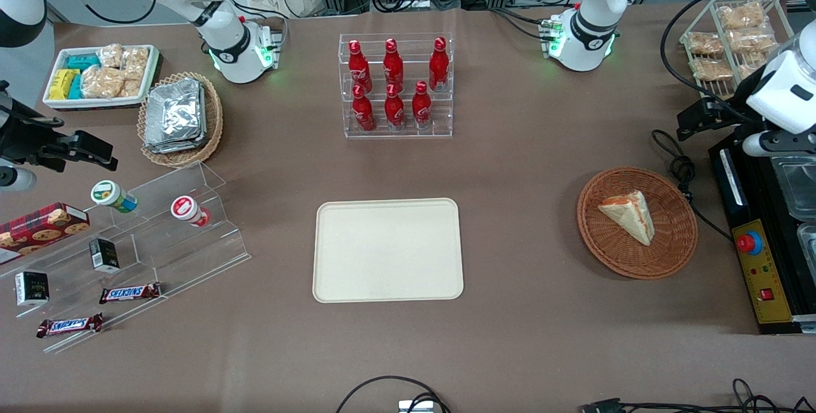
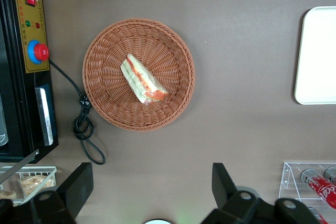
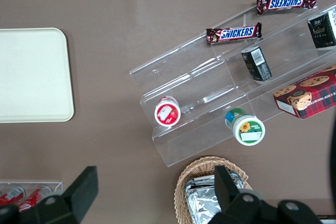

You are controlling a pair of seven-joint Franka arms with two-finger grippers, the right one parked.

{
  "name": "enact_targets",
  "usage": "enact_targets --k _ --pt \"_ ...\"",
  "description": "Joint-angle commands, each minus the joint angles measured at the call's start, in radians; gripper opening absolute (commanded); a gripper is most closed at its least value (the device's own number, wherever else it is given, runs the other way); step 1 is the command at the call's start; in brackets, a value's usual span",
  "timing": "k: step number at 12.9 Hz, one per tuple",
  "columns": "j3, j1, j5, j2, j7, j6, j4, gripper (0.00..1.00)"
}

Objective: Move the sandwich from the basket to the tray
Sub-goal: 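Move the left gripper over the sandwich in the wicker basket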

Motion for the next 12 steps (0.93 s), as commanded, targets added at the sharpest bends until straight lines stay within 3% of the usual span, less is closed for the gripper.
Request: enact_targets --k 1,7,12 --pt "0.000 -0.007 -0.012 0.012 -0.019 -0.011 0.030 1.00" --pt "0.007 0.003 0.019 0.026 -0.119 0.025 -0.054 1.00" --pt "0.002 -0.004 0.022 -0.029 -0.426 0.301 -0.349 1.00"
